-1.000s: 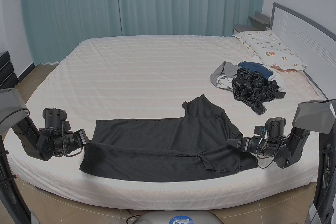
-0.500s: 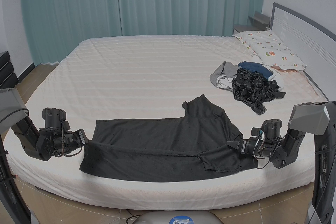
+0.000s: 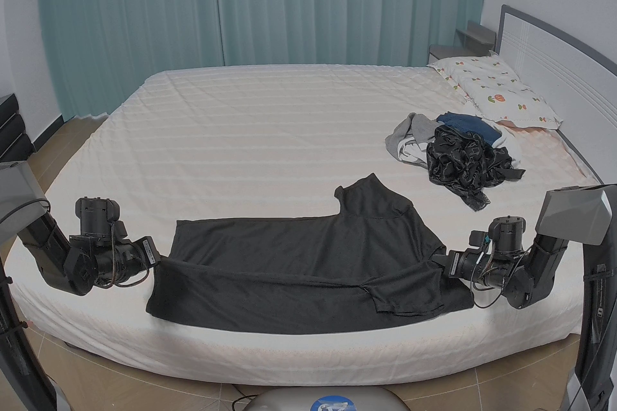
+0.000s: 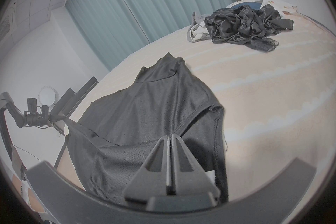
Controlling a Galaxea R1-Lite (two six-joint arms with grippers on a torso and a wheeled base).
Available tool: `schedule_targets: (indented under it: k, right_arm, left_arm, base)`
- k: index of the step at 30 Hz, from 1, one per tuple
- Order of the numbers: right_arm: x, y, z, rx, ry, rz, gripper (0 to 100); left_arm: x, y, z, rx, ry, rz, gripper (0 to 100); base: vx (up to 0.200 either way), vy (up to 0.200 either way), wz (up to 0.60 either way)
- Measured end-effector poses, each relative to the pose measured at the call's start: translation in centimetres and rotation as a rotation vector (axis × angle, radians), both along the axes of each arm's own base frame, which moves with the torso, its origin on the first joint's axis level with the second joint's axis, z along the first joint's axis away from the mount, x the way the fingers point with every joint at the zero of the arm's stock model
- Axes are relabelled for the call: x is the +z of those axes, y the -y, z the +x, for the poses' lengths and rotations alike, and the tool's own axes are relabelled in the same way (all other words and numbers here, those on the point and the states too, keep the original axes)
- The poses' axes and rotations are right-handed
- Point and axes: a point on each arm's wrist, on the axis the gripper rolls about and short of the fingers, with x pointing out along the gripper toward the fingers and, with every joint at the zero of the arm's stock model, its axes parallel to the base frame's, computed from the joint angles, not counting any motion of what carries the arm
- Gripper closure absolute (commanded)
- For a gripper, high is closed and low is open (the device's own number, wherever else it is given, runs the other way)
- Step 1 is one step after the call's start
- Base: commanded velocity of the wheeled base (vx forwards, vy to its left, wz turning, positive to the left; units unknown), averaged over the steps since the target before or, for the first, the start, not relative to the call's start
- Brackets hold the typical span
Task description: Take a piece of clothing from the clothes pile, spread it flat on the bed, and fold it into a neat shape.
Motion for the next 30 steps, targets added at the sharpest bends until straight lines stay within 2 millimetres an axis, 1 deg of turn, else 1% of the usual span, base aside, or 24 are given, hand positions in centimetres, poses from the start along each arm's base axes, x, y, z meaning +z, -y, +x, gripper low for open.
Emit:
schedule_targets:
  k: [8,17,22,24,30]
  right_arm:
    - [1.9,0.6,-2.2,0.017,0.019,0.044,100]
    - [3.2,1.4,-4.8,0.006,0.086,0.054,100]
    - [4.1,1.7,-6.9,-0.003,0.099,0.063,100]
    - [4.5,1.8,-8.0,-0.005,0.097,0.064,100]
    - [5.7,2.0,-10.8,-0.006,0.084,0.065,100]
  left_arm:
    - [0.9,0.0,-1.0,0.001,0.002,-0.002,100]
    - [2.0,0.1,-2.7,0.003,0.014,-0.002,100]
    - [2.5,0.1,-3.9,0.007,0.020,-0.004,100]
    - [2.7,0.0,-4.6,0.012,0.022,-0.006,100]
    - [3.0,-0.3,-6.4,0.020,0.015,-0.013,100]
  base:
    - [0.000,0.000,0.00]
    - [0.000,0.000,0.00]
    - [0.000,0.000,0.00]
    - [0.000,0.000,0.00]
    - [0.000,0.000,0.00]
